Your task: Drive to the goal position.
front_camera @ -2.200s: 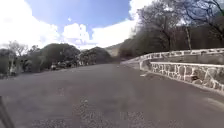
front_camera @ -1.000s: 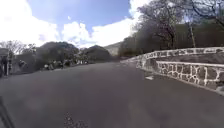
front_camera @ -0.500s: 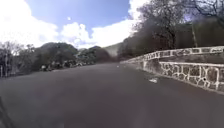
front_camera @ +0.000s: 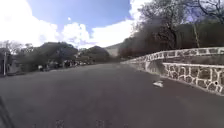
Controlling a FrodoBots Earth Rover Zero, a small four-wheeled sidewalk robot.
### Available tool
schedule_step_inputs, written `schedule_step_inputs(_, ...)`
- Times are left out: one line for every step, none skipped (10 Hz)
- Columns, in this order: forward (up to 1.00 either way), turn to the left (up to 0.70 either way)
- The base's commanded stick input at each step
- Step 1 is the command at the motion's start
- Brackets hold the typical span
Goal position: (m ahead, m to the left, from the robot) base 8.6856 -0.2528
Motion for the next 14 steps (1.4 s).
schedule_step_inputs(0.70, 0.00)
schedule_step_inputs(0.70, 0.00)
schedule_step_inputs(0.70, 0.00)
schedule_step_inputs(0.70, 0.00)
schedule_step_inputs(0.70, 0.00)
schedule_step_inputs(0.70, 0.00)
schedule_step_inputs(0.70, 0.00)
schedule_step_inputs(0.70, 0.00)
schedule_step_inputs(0.70, 0.00)
schedule_step_inputs(0.70, 0.02)
schedule_step_inputs(0.70, 0.09)
schedule_step_inputs(0.70, 0.16)
schedule_step_inputs(0.70, 0.00)
schedule_step_inputs(0.70, 0.00)
